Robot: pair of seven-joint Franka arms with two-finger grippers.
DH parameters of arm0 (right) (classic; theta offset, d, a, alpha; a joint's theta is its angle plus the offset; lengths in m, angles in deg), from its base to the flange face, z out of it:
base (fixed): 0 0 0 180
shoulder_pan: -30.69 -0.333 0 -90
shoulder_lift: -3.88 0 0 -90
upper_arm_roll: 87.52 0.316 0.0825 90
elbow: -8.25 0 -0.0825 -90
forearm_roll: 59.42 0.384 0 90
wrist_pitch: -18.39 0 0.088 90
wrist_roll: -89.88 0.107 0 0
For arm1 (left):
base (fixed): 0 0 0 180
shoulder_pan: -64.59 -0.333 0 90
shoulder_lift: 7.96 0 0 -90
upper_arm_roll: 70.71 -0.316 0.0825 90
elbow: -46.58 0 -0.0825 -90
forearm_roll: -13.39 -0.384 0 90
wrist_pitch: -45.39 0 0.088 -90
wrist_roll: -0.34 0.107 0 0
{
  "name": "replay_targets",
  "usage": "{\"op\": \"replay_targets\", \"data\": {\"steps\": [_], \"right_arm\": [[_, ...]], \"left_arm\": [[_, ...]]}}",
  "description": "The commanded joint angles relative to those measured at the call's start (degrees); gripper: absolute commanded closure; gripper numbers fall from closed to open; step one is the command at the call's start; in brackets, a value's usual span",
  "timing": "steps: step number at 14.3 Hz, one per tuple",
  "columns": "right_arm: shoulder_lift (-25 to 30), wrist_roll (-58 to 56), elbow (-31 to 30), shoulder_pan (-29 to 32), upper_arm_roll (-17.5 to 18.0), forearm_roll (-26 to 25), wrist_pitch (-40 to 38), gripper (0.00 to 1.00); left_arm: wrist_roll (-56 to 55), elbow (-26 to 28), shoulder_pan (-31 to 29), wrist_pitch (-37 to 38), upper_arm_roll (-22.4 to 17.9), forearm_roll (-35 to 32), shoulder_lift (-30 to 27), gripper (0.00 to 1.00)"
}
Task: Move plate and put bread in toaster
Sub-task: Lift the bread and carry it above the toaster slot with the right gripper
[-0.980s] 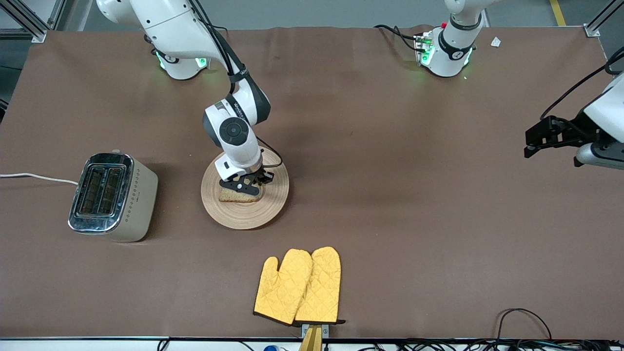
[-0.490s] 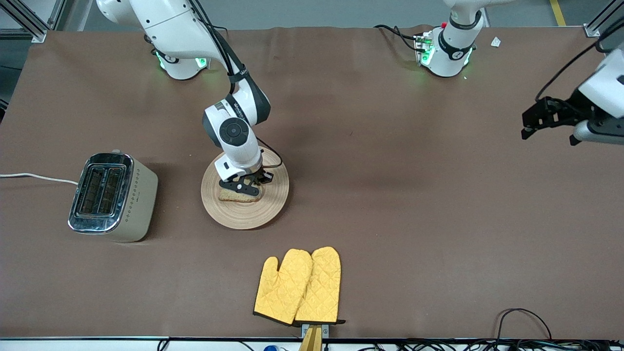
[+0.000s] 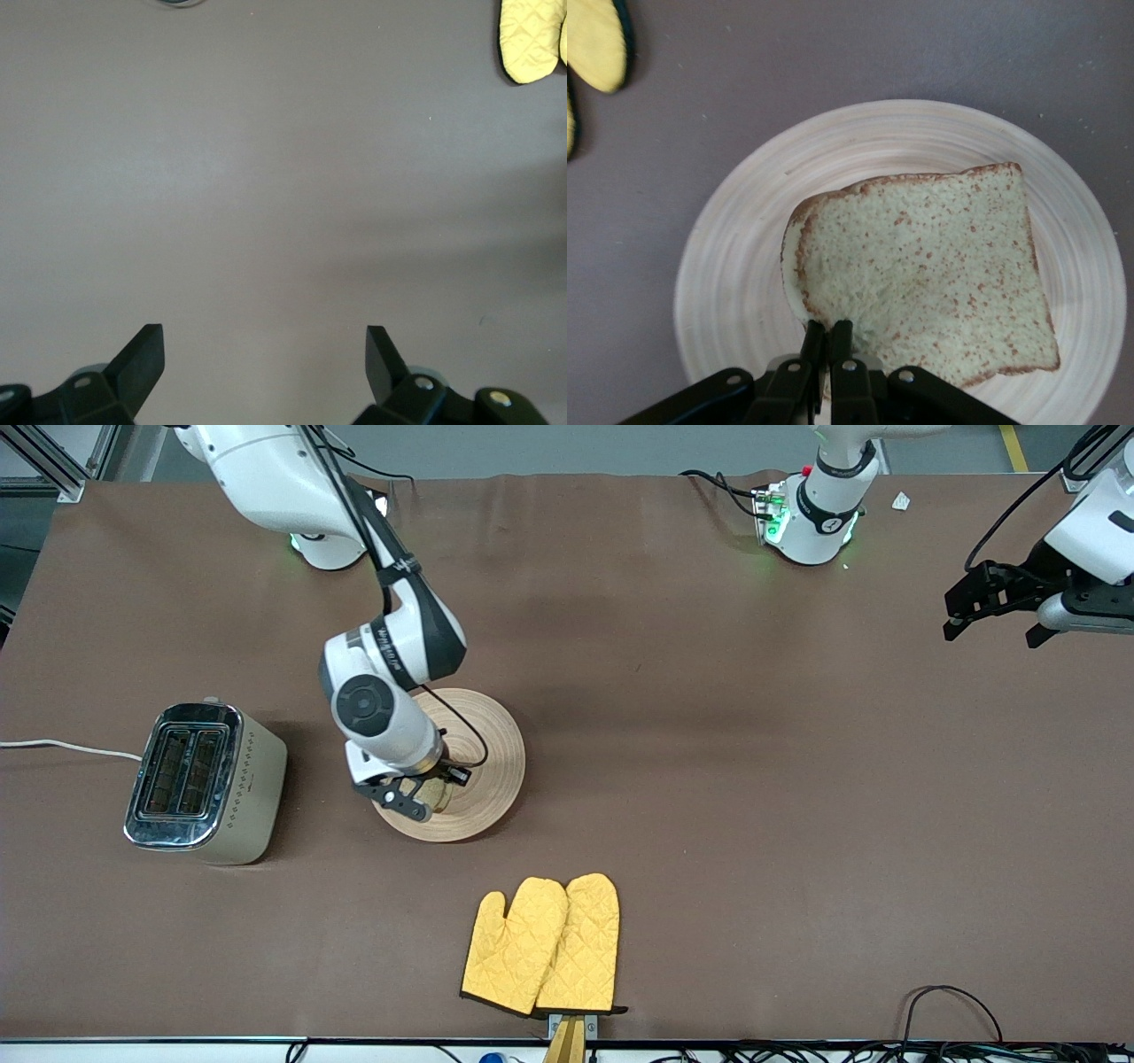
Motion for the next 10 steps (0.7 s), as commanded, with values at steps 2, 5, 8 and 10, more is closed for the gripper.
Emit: {"op": "replay_targets", "data": {"steps": [2,5,8,10], "right_arm": [[10.3,-12.0,-1.0,8.2,0.9,7.7,-9.1,1.00],[19.8,-29.0,-1.3,18.6,0.6,19.0,-20.9,1.00],[21.7,-49.0,-1.3,34.6,0.4,27.6,-34.2,1.00],[20.7,-61.9,-1.8,43.7,0.4,31.5,-38.7,1.00]], "left_arm": [[0.1,-0.8,0.4,-1.4,-0.7,0.8,1.1,0.00],[-0.1,-4.6,0.6,-0.9,-0.5,0.7,3.8,0.00],[0.0,-5.4,0.8,-0.8,0.0,0.6,4.4,0.00],[0.0,-5.3,0.7,-0.7,0.0,0.7,4.4,0.00]]}}
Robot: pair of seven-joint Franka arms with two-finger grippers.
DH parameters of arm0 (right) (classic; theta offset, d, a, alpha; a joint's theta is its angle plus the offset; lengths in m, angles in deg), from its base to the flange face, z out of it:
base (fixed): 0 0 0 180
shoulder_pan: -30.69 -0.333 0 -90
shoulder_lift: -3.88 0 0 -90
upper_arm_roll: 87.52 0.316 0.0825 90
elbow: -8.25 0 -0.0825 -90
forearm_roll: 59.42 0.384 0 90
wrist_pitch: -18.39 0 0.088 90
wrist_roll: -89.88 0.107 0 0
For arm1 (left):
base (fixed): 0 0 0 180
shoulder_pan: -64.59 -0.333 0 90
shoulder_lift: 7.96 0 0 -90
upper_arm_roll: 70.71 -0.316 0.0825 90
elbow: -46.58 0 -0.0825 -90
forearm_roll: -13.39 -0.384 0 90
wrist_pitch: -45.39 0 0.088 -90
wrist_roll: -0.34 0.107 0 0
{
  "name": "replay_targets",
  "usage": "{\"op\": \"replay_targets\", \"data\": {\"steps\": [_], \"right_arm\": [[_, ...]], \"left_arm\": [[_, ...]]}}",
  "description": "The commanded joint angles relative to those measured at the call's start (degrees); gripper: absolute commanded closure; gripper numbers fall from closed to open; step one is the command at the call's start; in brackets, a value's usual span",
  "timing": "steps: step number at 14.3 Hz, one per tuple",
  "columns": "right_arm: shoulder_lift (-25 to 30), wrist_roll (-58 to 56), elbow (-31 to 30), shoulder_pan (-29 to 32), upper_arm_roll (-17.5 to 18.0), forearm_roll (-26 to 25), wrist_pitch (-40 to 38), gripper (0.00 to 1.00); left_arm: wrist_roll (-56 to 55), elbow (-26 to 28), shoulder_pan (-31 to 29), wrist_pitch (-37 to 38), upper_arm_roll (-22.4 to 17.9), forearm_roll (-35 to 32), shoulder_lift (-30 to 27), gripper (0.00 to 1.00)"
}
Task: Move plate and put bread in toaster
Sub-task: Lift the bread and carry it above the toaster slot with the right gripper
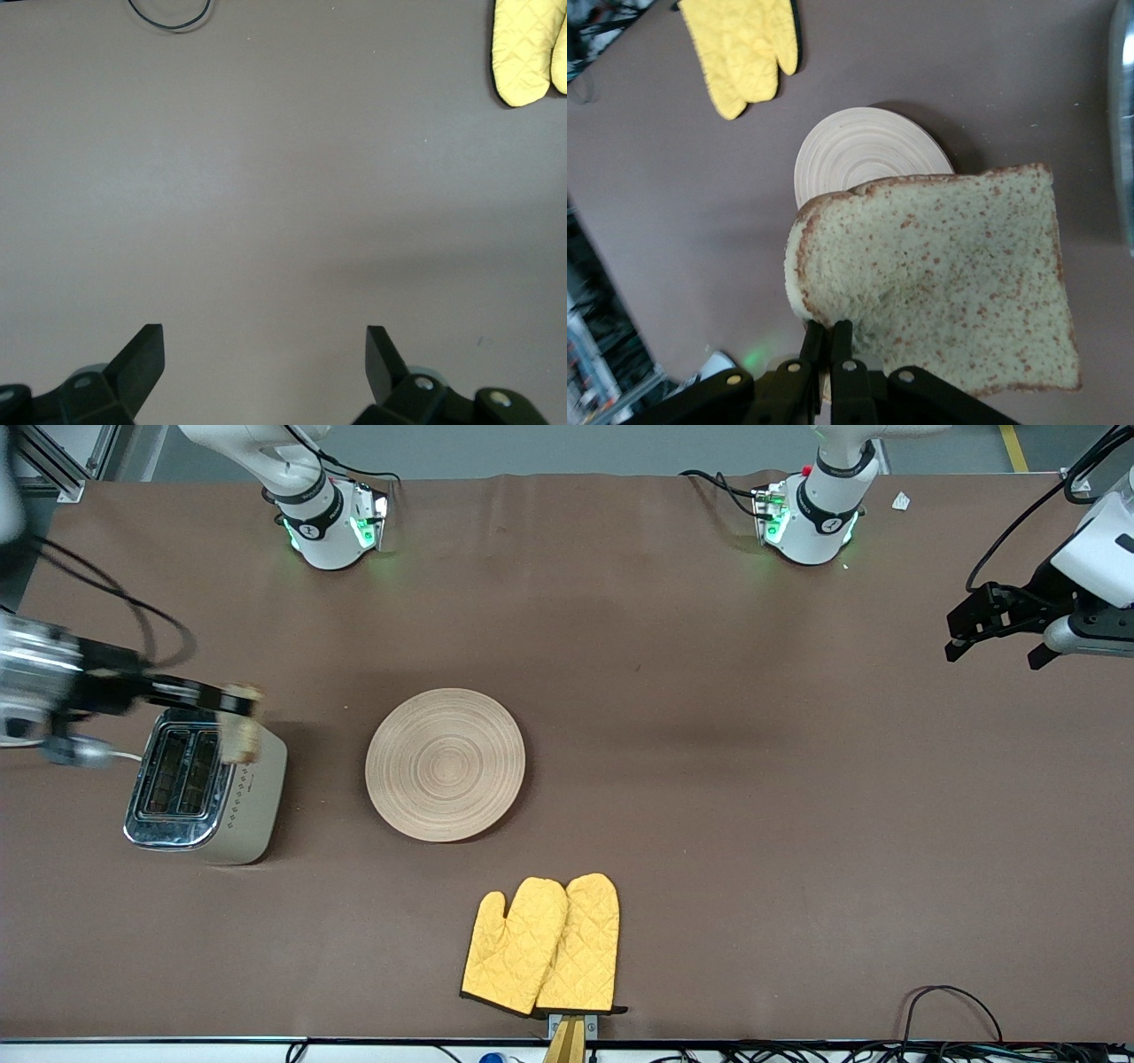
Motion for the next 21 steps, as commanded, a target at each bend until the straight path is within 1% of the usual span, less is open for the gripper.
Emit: {"op": "replay_targets", "data": {"steps": [1,4,5,6,8,10,14,16,18,21], "right_arm": [[-2.3,-16.4,-3.0,11.4,1.5,8.9,-4.2,1.00],[-7.8,-26.9,-4.5,18.0,1.5,20.6,-10.3,1.00],[-10.1,-31.1,-5.8,19.4,1.6,24.2,-11.1,1.00],[-12.9,-36.2,-6.3,19.9,1.5,26.8,-12.2,1.00],[-17.9,-42.0,-5.9,21.1,1.6,27.7,-12.7,1.00],[-20.1,-44.9,-5.9,21.4,1.7,28.5,-13.1,1.00],[-20.2,-42.7,-5.0,22.3,1.7,28.6,-13.3,1.00],[-20.2,-38.4,-2.1,23.5,1.7,28.8,-13.7,1.00],[-21.0,-35.8,1.0,24.2,1.7,28.9,-16.7,1.00],[-22.1,-36.0,1.0,25.4,1.7,30.3,-17.1,1.00]], "left_arm": [[-0.1,-1.2,0.0,0.5,-0.1,0.7,0.5,0.00],[-0.2,-0.8,-0.2,0.7,-0.1,0.7,0.5,0.00],[-0.1,-0.8,-0.1,0.7,-0.1,0.7,0.7,0.00],[-0.1,-0.9,0.0,0.7,-0.1,0.6,0.9,0.00],[-0.3,-1.0,0.2,0.7,-0.1,0.7,0.9,0.00],[-0.2,-0.9,0.1,0.6,-0.1,0.8,1.0,0.00],[-0.1,-1.2,0.0,0.5,-0.1,0.8,1.5,0.00],[0.3,-1.2,-0.1,0.5,-0.1,0.8,1.5,0.00],[0.3,-1.2,-0.1,0.5,-0.1,0.9,1.5,0.00],[0.4,-1.2,-0.1,0.5,-0.1,0.8,1.5,0.00]]}}
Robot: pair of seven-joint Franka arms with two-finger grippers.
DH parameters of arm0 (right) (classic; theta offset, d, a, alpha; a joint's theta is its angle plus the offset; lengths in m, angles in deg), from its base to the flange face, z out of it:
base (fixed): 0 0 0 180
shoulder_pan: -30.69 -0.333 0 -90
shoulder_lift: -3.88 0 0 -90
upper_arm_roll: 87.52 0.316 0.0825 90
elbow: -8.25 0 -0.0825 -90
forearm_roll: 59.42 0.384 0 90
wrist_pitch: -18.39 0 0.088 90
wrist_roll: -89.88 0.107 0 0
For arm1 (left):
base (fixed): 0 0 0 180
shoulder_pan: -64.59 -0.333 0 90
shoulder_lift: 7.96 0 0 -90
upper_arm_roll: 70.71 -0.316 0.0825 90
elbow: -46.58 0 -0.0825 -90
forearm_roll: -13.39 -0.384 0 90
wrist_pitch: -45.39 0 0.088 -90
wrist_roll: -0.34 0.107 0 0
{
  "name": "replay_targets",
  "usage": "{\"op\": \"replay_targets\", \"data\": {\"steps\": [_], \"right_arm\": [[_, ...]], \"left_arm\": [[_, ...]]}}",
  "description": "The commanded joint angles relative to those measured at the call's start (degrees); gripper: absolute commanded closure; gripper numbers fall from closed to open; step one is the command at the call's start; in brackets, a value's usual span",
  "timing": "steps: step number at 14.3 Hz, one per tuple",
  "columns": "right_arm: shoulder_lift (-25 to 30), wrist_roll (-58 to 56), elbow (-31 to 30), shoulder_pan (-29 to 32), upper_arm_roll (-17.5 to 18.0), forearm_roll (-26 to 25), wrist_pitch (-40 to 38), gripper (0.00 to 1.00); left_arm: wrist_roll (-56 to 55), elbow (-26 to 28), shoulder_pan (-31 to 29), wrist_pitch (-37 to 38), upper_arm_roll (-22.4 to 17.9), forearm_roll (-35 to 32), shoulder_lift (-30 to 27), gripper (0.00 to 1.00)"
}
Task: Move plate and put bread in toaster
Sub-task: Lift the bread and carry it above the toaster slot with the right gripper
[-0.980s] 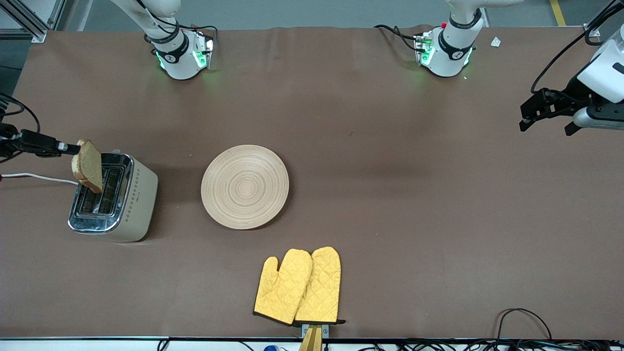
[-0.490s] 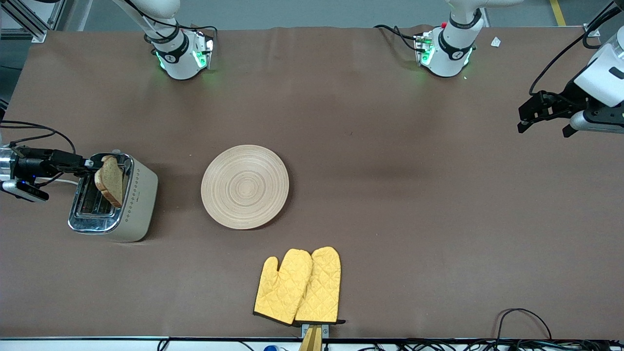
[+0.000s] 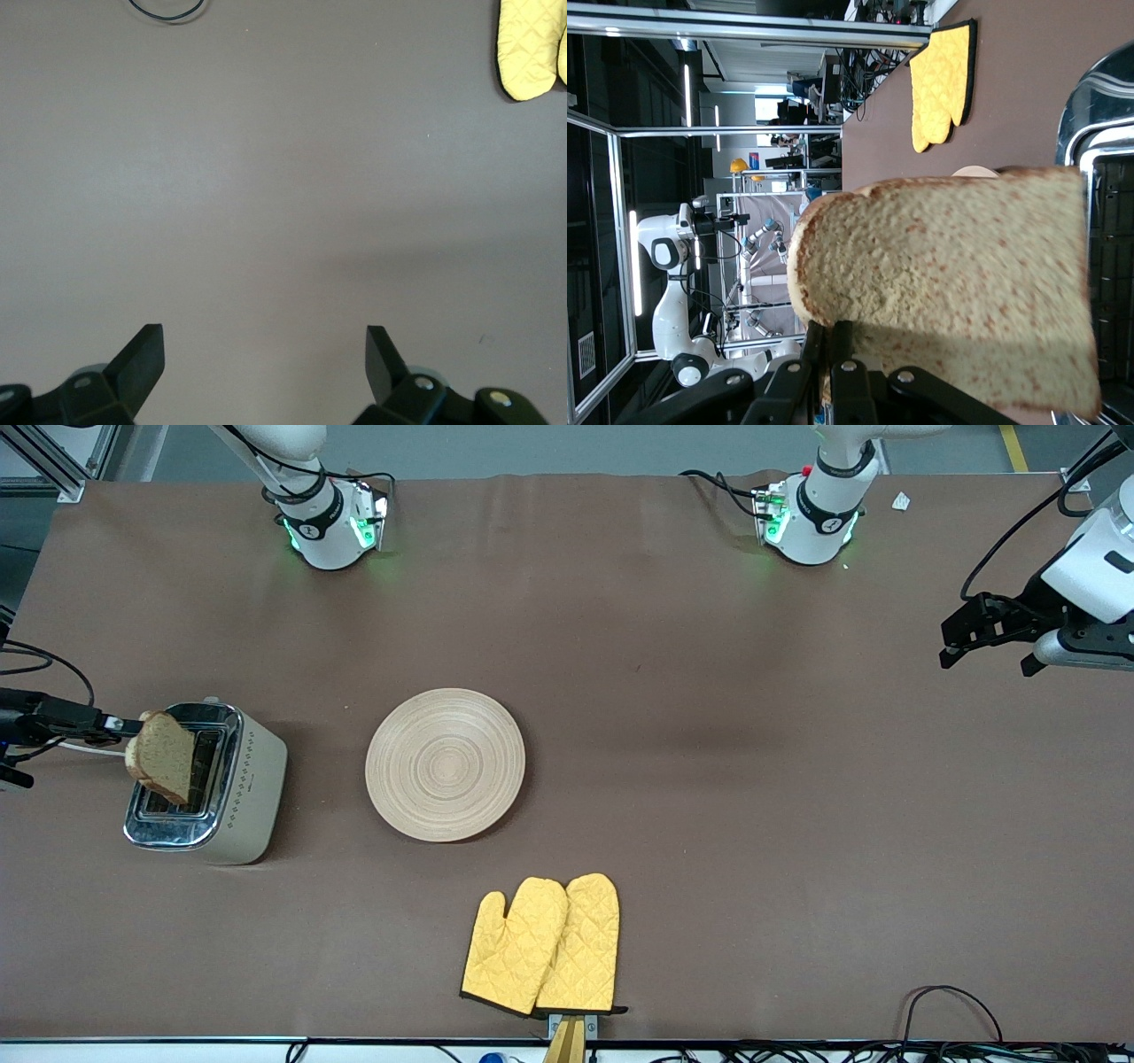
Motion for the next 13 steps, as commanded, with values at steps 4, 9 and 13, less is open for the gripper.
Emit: {"op": "replay_targets", "data": {"steps": [4,9,13], "right_arm": [[-2.4,2.3,-2.1,2.9,1.0,4.7,-2.1,1.00],[-2.4,3.8,-4.7,3.9,0.9,7.8,-1.3,1.00],[-2.8,3.1,-6.2,3.6,0.9,8.3,-0.6,1.00]], "left_arm": [[0.6,-1.1,-0.1,0.5,-0.1,0.9,0.4,0.00],[0.7,-1.0,-0.2,0.5,-0.1,0.9,0.3,0.00],[0.7,-0.9,-0.3,0.5,-0.1,0.9,0.2,0.00]]}}
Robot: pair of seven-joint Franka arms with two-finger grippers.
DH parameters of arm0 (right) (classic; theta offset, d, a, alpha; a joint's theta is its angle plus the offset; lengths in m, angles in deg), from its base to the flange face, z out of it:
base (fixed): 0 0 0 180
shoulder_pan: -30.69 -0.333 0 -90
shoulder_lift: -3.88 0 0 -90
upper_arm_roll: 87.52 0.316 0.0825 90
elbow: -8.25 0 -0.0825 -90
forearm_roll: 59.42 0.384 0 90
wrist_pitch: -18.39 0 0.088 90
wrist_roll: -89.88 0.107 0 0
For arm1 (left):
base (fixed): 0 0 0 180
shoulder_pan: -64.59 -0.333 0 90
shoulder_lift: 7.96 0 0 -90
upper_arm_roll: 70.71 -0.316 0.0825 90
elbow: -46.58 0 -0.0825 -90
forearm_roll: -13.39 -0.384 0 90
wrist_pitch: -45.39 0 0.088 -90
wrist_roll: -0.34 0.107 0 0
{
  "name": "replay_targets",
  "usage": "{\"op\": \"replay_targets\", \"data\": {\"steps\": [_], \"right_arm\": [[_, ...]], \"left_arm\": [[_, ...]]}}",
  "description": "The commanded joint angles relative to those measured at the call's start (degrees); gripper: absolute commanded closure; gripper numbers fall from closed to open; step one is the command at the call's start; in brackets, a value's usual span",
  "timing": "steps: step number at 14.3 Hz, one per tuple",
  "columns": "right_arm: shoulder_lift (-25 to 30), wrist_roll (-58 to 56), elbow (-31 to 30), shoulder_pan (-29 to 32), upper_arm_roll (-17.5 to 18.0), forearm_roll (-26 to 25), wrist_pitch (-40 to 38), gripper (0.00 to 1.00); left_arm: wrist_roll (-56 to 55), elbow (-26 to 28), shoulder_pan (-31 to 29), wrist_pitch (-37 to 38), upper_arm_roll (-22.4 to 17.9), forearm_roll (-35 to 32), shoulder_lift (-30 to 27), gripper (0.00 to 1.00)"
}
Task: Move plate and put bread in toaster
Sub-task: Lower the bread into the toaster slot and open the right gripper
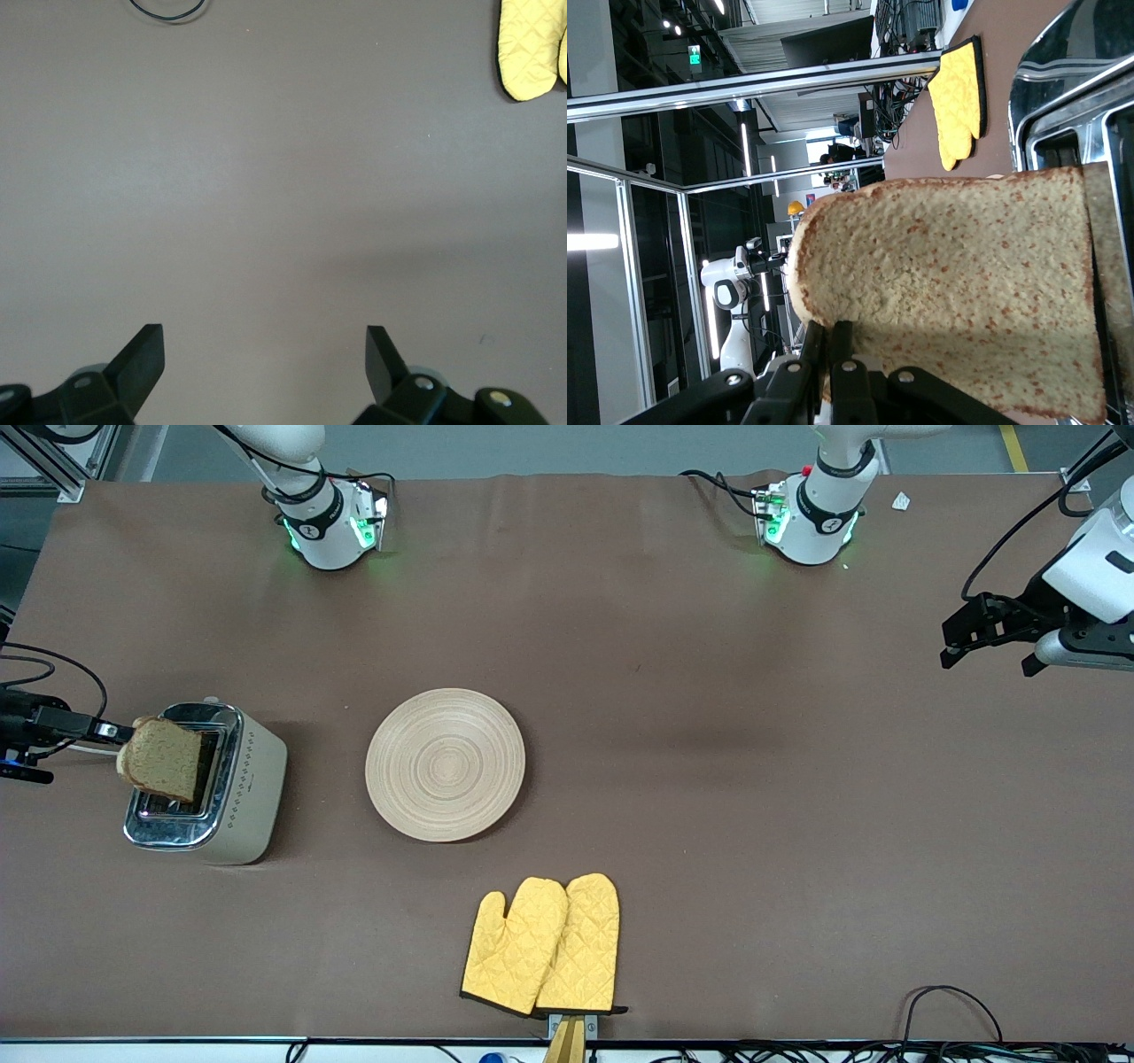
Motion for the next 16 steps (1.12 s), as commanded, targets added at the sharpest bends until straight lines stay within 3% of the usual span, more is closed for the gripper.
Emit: {"op": "replay_targets", "data": {"steps": [1,7,8,9,10,12,14,16], "right_arm": [[0.6,0.4,-2.1,0.4,0.8,1.9,1.0,1.00],[-2.3,-3.5,-2.0,-0.6,1.1,2.8,2.6,0.99],[-2.7,-3.5,-1.5,-1.0,1.1,2.9,3.1,0.84],[-3.2,-3.2,-0.8,-1.4,1.1,2.9,3.2,0.34],[-3.5,-3.3,-0.2,-1.7,1.1,3.2,3.2,0.00],[-3.1,-2.1,1.9,-2.3,0.9,3.2,3.3,0.00],[-2.5,6.2,8.1,-2.5,0.7,1.1,3.6,0.00],[0.1,12.5,18.6,-3.5,0.7,-9.3,4.9,0.00]], "left_arm": [[0.6,-0.9,-0.2,0.5,0.0,1.0,0.2,0.00],[0.6,-0.8,-0.4,0.5,0.0,1.3,0.2,0.00],[0.6,-0.8,-0.4,0.5,0.0,1.3,0.2,0.00],[0.6,-0.8,-0.4,0.5,0.0,1.3,0.2,0.00],[0.6,-0.9,-0.4,0.5,0.0,1.3,0.2,0.00],[0.6,-0.8,-0.4,0.5,0.0,1.3,0.1,0.00],[0.6,-0.8,-0.4,0.5,0.0,1.3,0.2,0.00],[0.6,-0.8,-0.4,0.5,0.0,1.6,0.2,0.00]]}}
